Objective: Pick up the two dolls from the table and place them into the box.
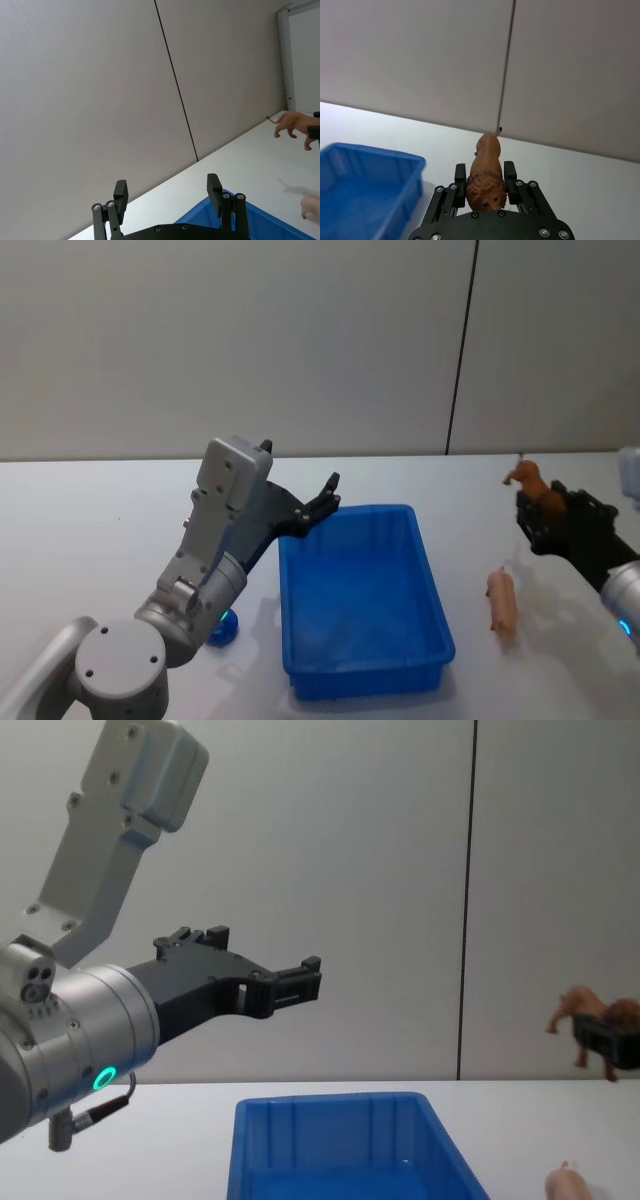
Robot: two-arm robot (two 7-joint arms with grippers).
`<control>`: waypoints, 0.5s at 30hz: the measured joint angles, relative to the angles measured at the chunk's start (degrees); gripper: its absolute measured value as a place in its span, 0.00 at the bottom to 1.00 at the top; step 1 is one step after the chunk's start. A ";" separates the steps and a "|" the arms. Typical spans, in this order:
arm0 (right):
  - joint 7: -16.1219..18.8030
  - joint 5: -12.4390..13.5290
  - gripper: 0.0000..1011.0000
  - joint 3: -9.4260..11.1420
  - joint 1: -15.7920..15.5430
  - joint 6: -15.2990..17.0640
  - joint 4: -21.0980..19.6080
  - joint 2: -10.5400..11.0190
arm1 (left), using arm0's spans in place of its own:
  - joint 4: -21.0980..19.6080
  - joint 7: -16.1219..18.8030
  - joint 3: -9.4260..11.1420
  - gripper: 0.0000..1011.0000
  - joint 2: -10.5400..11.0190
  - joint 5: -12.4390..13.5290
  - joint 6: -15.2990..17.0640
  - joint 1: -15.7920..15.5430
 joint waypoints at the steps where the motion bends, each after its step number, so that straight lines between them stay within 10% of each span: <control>1: 0.91 0.41 0.43 -0.11 0.27 -0.17 -0.12 -0.16 | 0.00 0.00 0.00 0.99 0.00 0.00 0.00 0.00; 15: 10.30 4.33 0.43 -1.72 3.19 1.51 0.52 -2.24 | 0.00 0.00 0.00 0.99 0.00 0.00 0.00 0.00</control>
